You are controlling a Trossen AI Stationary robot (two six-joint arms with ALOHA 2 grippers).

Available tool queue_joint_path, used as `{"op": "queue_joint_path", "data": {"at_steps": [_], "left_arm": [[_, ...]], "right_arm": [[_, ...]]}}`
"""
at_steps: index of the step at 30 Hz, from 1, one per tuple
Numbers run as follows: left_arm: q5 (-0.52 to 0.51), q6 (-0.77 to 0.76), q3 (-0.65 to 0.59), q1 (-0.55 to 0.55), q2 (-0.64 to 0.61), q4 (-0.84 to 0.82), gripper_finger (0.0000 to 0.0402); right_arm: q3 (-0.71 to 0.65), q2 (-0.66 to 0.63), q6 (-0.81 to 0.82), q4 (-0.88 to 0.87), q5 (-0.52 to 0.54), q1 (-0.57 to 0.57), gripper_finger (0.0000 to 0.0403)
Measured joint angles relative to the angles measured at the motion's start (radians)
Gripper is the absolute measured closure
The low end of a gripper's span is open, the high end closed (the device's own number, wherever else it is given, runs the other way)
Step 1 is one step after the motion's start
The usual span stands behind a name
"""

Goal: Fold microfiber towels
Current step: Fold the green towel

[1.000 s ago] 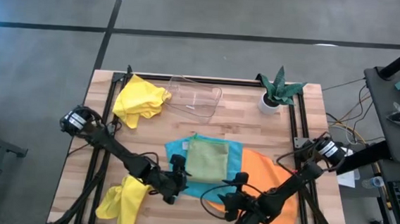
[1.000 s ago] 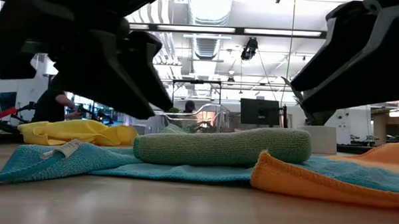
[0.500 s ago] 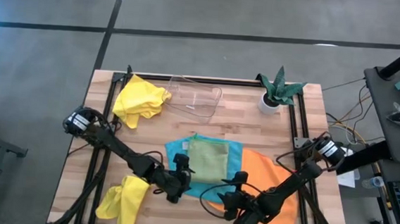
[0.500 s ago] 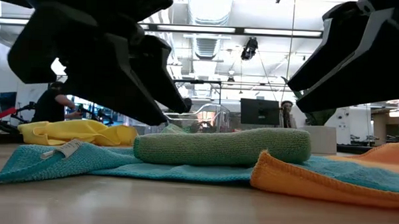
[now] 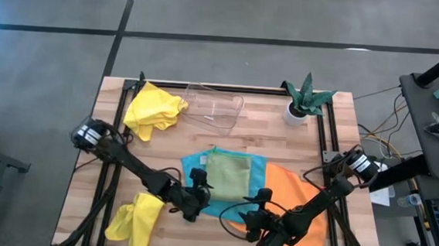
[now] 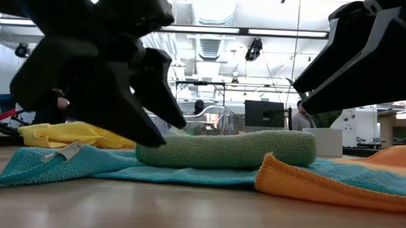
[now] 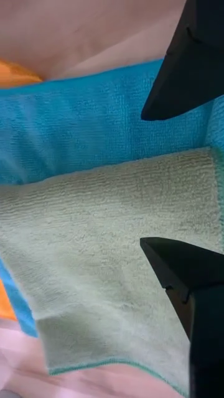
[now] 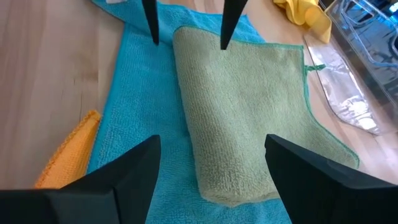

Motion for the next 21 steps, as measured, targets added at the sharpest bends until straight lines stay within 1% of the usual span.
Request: {"op": "queue_joint_path", "data": {"at_steps": [8,12,15,21], "left_arm": [[-0.031,0.001,0.003,0.000,0.050,0.011,0.0099],[-0.075,0.010,0.002,0.000,0.057,0.011,0.0100],[-0.083,0.033,0.001,0.000,0.066,0.010,0.0100],[-0.130,0.054,0.003,-0.001,0.087,0.022,0.0100]], "right_arm": [[0.000,0.000,0.007,0.001,0.000,0.000,0.0126],[0.000,0.000,0.007,0.000,-0.001,0.002,0.0126],[0.000,0.003,0.007,0.001,-0.002,0.002,0.0126],[-0.002,0.010,0.008,0.000,-0.009,0.002,0.0126]]}}
